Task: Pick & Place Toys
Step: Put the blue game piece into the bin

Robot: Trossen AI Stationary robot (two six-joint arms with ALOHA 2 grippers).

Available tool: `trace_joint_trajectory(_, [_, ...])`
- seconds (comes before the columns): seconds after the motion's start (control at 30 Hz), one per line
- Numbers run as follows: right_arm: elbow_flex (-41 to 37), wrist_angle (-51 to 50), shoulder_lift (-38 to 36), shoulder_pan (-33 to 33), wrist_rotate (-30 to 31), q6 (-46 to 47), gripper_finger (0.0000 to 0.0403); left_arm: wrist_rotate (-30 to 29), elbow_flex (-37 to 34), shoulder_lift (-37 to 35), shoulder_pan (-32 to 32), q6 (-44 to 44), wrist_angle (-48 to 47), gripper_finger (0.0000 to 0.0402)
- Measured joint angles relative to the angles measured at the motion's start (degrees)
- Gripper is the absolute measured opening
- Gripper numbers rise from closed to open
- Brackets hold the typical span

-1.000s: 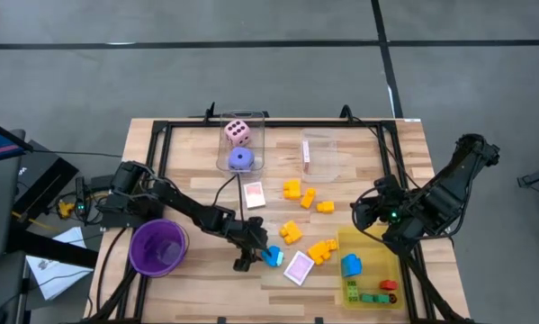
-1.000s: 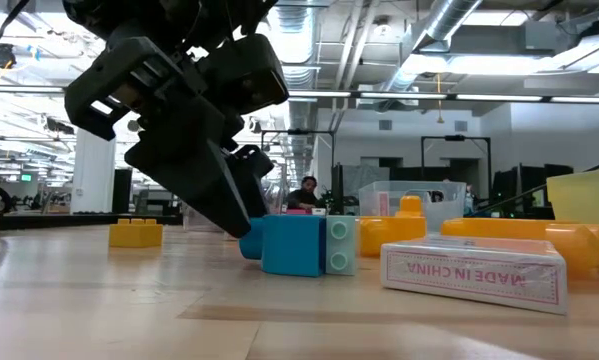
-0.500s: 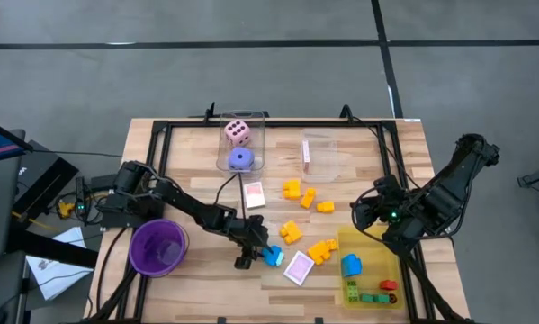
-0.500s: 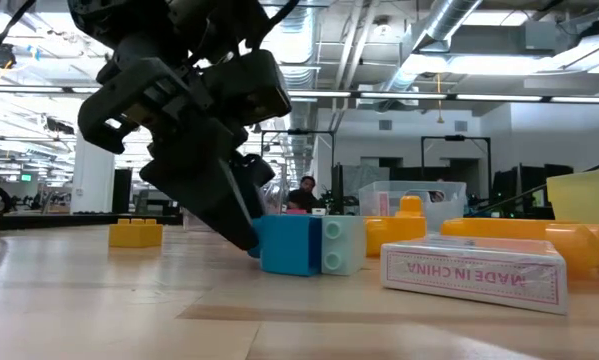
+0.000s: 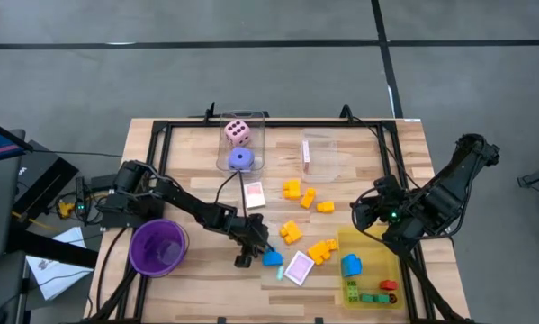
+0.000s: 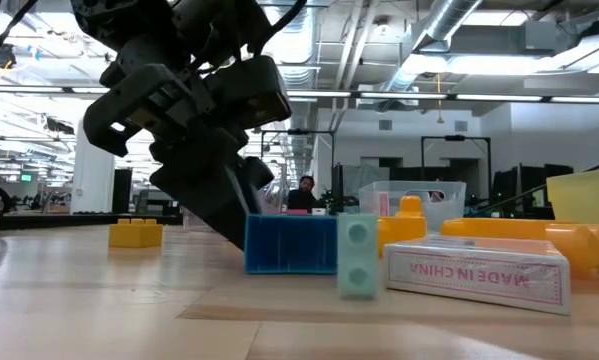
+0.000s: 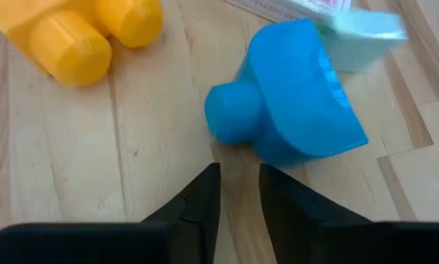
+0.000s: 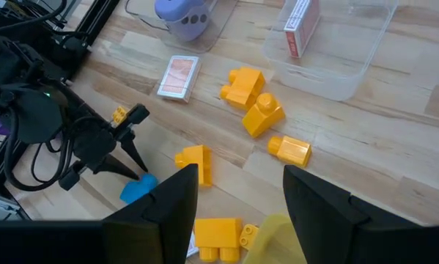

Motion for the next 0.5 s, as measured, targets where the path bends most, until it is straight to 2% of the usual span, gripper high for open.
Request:
trace_joint_trajectory(0.3, [0.0, 0.01, 0.0, 0.03, 0.0, 0.0, 0.0193, 0.02, 0.02, -1.99, 0.05, -1.74, -3.88, 0.0026])
trace_joint_trajectory(0.4, [0.0, 0.0, 0.0, 0.04, 0.0, 0.0, 0.0193, 0.18, -0.02, -3.86, 0.09, -3.26, -5.58, 0.0029])
trace_joint_trajectory(0.5, [-0.02, 0.02, -0.01, 0.06, 0.0, 0.0, 0.0193, 1.15, -0.02, -6.38, -0.08, -4.14, -6.32, 0.0057])
